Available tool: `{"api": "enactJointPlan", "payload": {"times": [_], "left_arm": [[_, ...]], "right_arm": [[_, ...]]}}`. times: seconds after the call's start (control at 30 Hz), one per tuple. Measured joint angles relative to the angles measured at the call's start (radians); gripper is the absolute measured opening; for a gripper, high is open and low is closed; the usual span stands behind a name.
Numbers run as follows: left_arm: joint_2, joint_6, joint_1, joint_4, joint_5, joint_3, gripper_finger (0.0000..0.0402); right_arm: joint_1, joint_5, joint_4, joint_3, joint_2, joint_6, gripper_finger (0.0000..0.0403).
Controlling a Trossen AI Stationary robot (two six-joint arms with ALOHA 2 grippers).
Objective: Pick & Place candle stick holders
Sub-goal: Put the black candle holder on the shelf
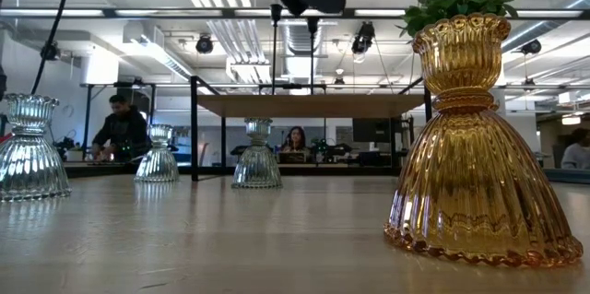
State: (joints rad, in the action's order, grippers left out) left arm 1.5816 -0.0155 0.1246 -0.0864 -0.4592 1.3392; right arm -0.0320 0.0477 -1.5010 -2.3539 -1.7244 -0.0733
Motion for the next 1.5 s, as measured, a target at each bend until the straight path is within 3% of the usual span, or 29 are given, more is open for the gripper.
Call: {"api": "enactJointPlan", "payload": {"times": [0.23,0.43,0.6,0.8,1.13,1.5], "left_arm": [[-0.010,0.021,0.003,0.073,-0.010,-0.006,0.0018],[-0.017,0.012,0.010,0.059,-0.013,-0.004,0.0018],[-0.017,0.022,0.011,0.060,-0.011,-0.008,0.0018],[-0.055,0.021,0.024,0.163,0.005,-0.003,0.0018],[-0.063,0.081,0.035,0.332,-0.027,-0.005,0.0018],[-0.062,0.124,0.035,0.444,-0.049,-0.005,0.0018]], "right_arm": [[0.001,-0.085,0.097,-0.003,0.120,-0.050,0.0095],[0.001,-0.023,0.117,-0.006,0.213,-0.085,0.0102],[0.006,-0.033,0.097,0.001,0.254,-0.137,0.0098],[0.058,-0.139,0.149,0.036,0.279,-0.100,0.0088],[0.082,-0.163,0.421,0.355,0.350,-0.083,0.0083],[0.081,-0.156,0.933,0.748,0.512,-0.089,0.0096]]}}
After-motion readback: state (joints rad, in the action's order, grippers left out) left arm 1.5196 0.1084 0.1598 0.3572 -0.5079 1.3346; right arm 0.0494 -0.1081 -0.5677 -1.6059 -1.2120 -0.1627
